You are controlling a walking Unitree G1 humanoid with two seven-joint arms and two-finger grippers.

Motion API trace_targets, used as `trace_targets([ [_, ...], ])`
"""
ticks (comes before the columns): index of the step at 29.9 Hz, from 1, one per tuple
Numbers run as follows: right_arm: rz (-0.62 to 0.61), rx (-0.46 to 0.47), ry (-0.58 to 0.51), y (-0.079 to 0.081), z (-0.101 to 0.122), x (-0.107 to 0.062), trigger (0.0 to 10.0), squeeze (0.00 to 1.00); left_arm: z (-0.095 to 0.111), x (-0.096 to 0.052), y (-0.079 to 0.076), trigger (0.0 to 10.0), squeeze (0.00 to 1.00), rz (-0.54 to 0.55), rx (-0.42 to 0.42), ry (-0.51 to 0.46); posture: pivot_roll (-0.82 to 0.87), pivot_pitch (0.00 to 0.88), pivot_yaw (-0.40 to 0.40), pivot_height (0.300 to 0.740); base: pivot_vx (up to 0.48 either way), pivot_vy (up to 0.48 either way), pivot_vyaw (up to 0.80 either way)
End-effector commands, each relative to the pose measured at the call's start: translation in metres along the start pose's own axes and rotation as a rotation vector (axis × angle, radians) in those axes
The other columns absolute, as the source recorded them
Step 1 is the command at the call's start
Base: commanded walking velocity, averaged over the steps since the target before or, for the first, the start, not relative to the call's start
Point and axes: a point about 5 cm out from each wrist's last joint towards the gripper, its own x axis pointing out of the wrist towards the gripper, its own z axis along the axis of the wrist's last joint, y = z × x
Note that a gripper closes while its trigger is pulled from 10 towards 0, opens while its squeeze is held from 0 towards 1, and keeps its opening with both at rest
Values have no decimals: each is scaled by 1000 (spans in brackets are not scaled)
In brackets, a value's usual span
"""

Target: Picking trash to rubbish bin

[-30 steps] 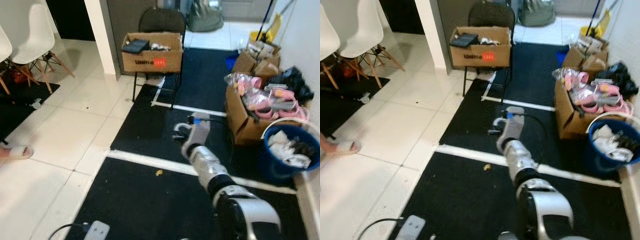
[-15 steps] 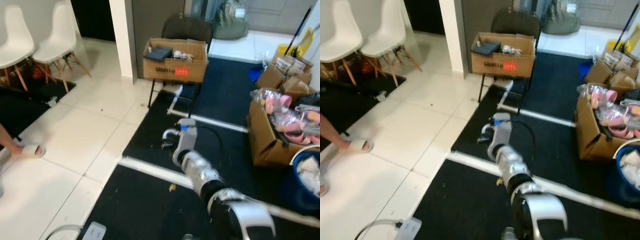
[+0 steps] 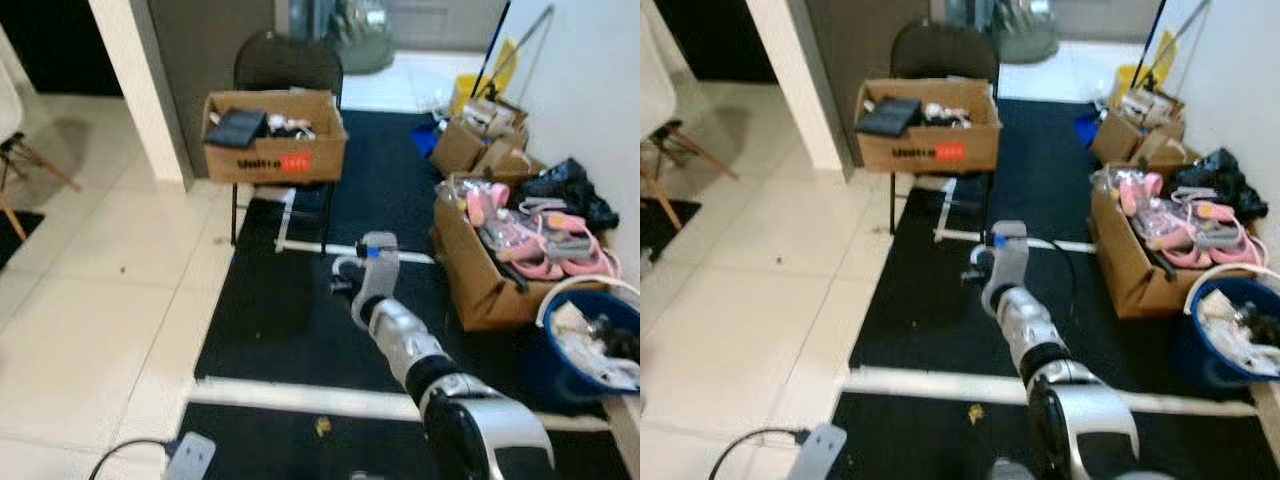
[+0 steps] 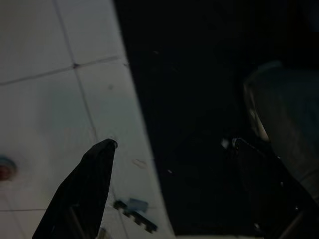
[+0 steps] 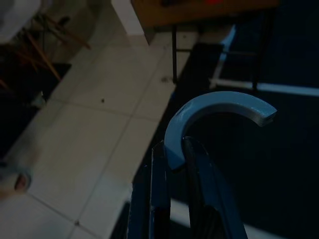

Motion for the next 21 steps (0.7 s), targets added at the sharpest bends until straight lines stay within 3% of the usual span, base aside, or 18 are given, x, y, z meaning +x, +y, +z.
trace_targets([
  [1, 8, -7, 10, 1, -2, 0, 10000, 0, -4, 0, -4, 10000, 0, -12, 8, 18, -32, 12, 58, 740, 480, 0, 0],
  [10, 24, -18, 10, 3, -1, 1, 10000, 0, -4, 0, -6, 10000, 0, -15, 13, 16, -30, 9, 53, 740, 480, 0, 0],
  [21, 40, 3, -9, 7, 4, 3, 10000, 0, -3, 0, -4, 10000, 0, -13, 13, 16, -26, 16, 59, 740, 480, 0, -800],
])
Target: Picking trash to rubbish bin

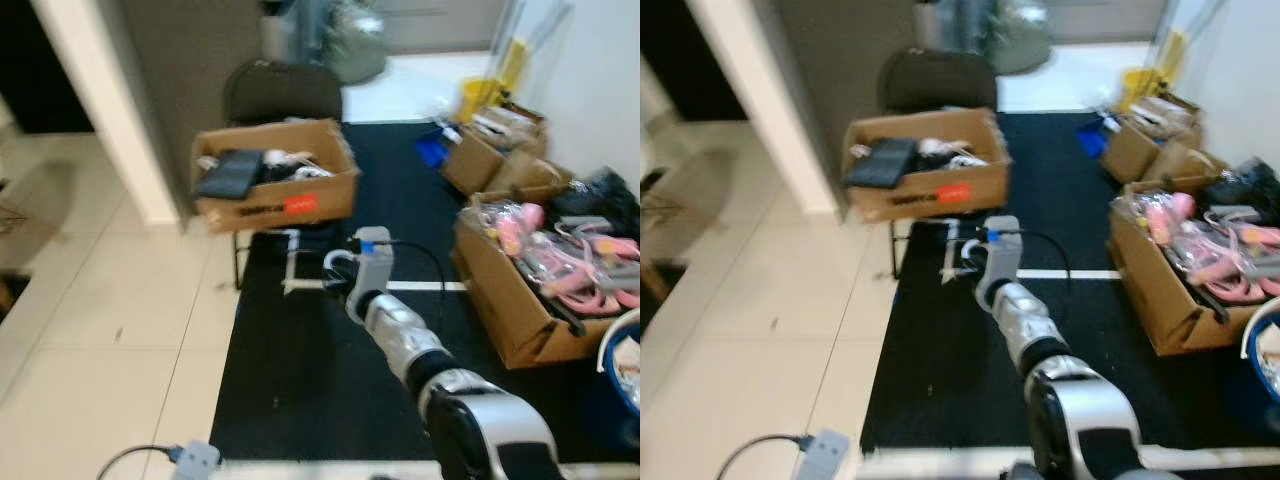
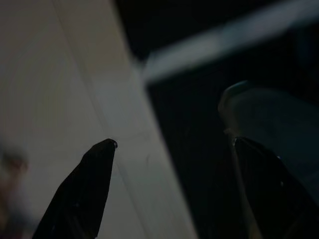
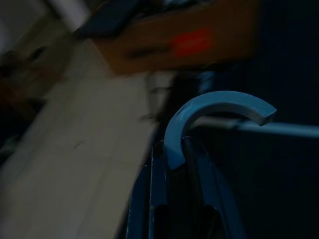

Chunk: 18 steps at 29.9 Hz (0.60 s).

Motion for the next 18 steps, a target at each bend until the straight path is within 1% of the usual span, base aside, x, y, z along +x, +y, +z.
trace_targets([
  [1, 33, 16, 10, 14, -5, 3, 10000, 0, -12, -2, 1, 10000, 0, 0, 5, 45, -27, 18, 60, 740, 480, 0, 0],
  [14, 77, 19, 0, 20, -4, 4, 10000, 0, -14, -2, 0, 10000, 0, -1, 5, 50, -24, 24, 60, 740, 480, 0, 0],
  [16, 93, 18, -3, 22, -3, 5, 10000, 0, -15, -2, 0, 10000, 0, -1, 5, 50, -24, 25, 62, 740, 480, 0, 0],
  [18, 132, 13, -9, 28, -2, 6, 10000, 0, -16, -3, 0, 10000, 0, -1, 7, 53, -23, 26, 65, 740, 480, 0, 0],
])
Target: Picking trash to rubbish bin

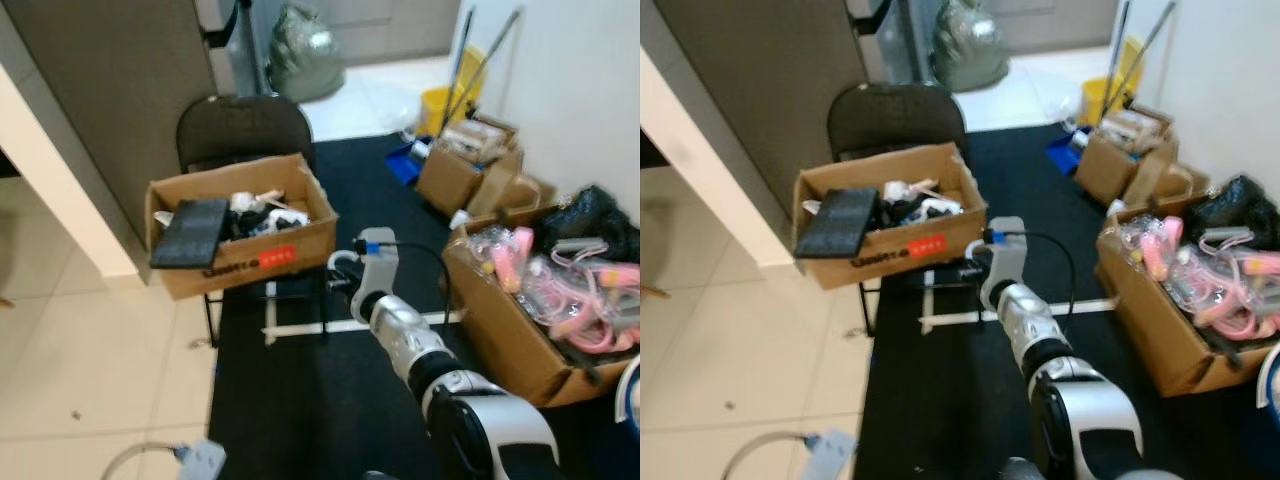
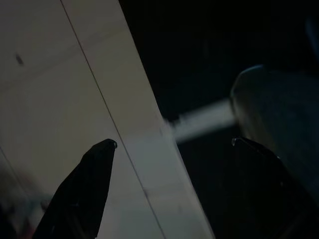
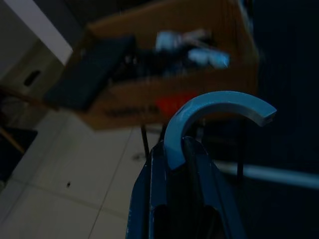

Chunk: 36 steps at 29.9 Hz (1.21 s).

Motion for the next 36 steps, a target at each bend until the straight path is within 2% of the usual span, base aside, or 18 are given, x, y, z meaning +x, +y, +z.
trace_targets([
  [1, 49, 11, 11, 13, -5, 3, 10000, 0, -14, -2, -4, 10000, 0, -14, -1, 50, -23, 26, 65, 740, 480, 0, 0],
  [7, 140, -37, 12, 32, -6, 7, 10000, 0, -15, -2, -2, 10000, 0, -11, 4, 52, -17, 25, 71, 740, 480, 0, 0],
  [10, 148, -40, 11, 35, -6, 8, 10000, 0, -15, -2, -2, 10000, 0, -10, 4, 52, -17, 25, 71, 740, 480, 0, 0],
  [14, 182, -54, 16, 45, -9, 10, 10000, 0, -15, -3, -1, 10000, 0, -5, 4, 53, -15, 24, 71, 740, 480, 0, 0],
  [21, 181, -65, 20, 46, -11, 9, 10000, 0, -16, -3, -2, 10000, 0, -6, 1, 56, -13, 24, 68, 740, 480, 0, 0],
  [30, 163, -141, 44, 45, -16, 7, 10000, 0, -18, -3, -4, 10000, 0, 8, -30, 64, -9, 30, 48, 740, 380, 0, 0],
  [31, 163, -152, 47, 44, -17, 7, 10000, 694, -19, -3, -5, 10000, 0, 4, -23, 65, -7, 29, 46, 740, 0, 0, 0],
  [33, 165, -158, 49, 44, -17, 7, 10000, 694, -19, -3, -5, 10000, 0, 2, -17, 66, -7, 29, 46, 740, 0, 0, 0],
  [34, 167, -161, 50, 43, -18, 6, 10000, 1000, -19, -3, -6, 10000, 0, 2, -14, 68, -7, 28, 44, 740, 0, 0, 0],
  [36, 168, -162, 51, 42, -18, 6, 10000, 1000, -20, -3, -6, 10000, 0, 2, -13, 70, -6, 27, 41, 740, 0, 0, 0],
])
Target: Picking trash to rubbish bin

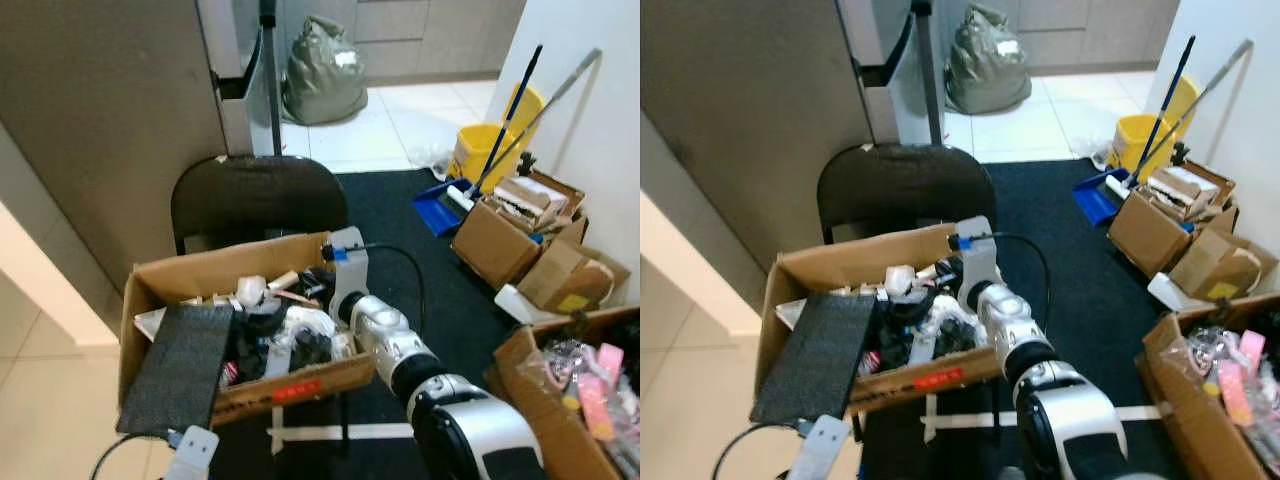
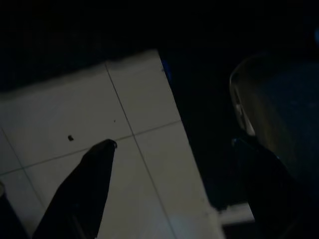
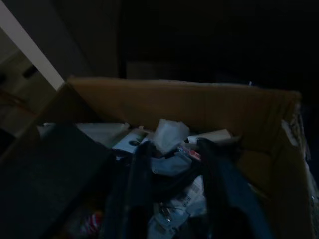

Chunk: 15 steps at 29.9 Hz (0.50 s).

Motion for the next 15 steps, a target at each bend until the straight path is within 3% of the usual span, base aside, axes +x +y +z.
trace_targets([
  [1, 9, -5, 24, 2, -6, -1, 10000, 1000, -17, -2, -9, 10000, 0, -29, -3, 59, -5, 26, 39, 740, 0, 0, 0],
  [7, 75, 20, 16, 4, -4, -1, 10000, 1000, -20, -3, -11, 10000, 0, -25, -2, 72, -4, 22, 34, 740, 0, 0, 0],
  [10, 183, 81, 25, 10, -6, -1, 10000, 1000, -20, -3, -11, 10000, 0, -19, -4, 75, -6, 20, 35, 740, 0, 0, 0],
  [11, 222, 90, 31, 13, -7, -2, 10000, 255, -19, -3, -11, 10000, 0, -18, -6, 74, -6, 20, 35, 740, 0, 0, 0],
  [12, 254, 93, 35, 14, -8, -3, 10000, 0, -19, -3, -11, 10000, 0, -18, -9, 73, -8, 22, 38, 740, 0, 0, 0],
  [15, 309, 98, 39, 17, -11, -5, 10000, 0, -19, -2, -11, 10000, 0, -16, -10, 74, -8, 22, 38, 740, 0, 0, 0],
])
